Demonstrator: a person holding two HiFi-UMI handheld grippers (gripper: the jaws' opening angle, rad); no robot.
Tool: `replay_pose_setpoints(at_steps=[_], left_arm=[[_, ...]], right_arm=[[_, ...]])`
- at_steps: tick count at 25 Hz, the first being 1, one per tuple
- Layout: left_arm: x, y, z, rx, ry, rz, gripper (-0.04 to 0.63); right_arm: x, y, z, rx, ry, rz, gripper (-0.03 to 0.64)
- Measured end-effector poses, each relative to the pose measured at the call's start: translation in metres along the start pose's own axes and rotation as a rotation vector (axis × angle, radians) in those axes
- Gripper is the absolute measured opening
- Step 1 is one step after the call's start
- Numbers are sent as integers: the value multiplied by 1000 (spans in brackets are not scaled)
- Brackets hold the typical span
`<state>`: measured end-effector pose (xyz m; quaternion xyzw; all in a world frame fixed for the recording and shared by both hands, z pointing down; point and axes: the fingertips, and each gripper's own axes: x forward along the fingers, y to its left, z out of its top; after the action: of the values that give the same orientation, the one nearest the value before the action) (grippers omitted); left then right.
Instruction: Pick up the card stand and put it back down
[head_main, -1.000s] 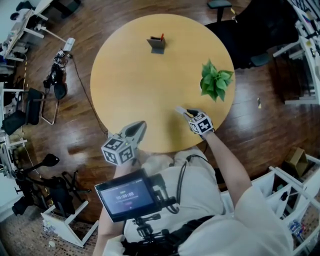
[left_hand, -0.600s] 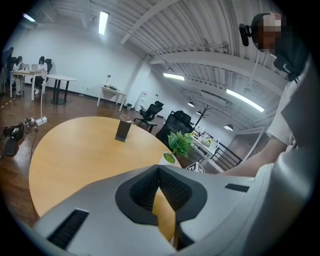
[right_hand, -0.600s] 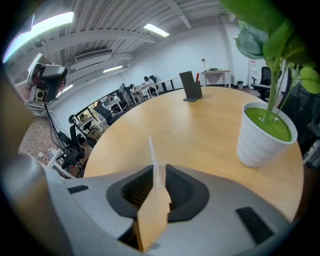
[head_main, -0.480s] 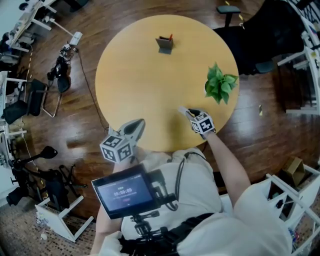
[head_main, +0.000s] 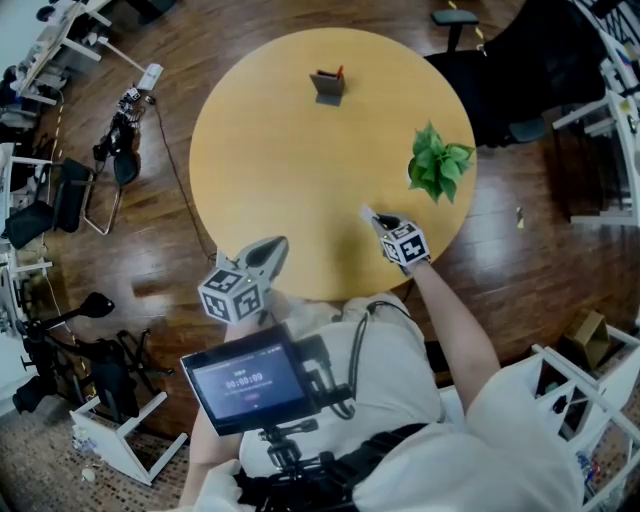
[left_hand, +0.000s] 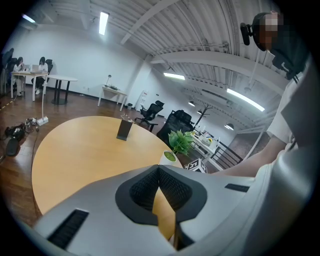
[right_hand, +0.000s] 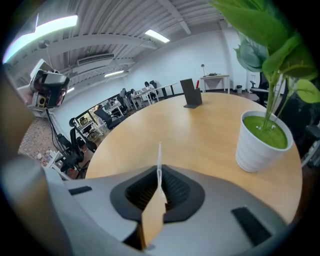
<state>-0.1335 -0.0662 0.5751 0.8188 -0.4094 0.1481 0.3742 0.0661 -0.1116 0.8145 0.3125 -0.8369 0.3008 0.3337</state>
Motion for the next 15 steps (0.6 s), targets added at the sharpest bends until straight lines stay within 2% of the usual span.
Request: replay_pose_setpoints(at_steps=[6, 15], left_arm=[[4, -5, -4, 9, 6, -19, 0], [13, -18, -1, 36, 3, -64, 0]], right_arm=[[-18, -5, 14, 15, -44, -18, 34], [-73, 3, 57, 6, -152, -19, 34]])
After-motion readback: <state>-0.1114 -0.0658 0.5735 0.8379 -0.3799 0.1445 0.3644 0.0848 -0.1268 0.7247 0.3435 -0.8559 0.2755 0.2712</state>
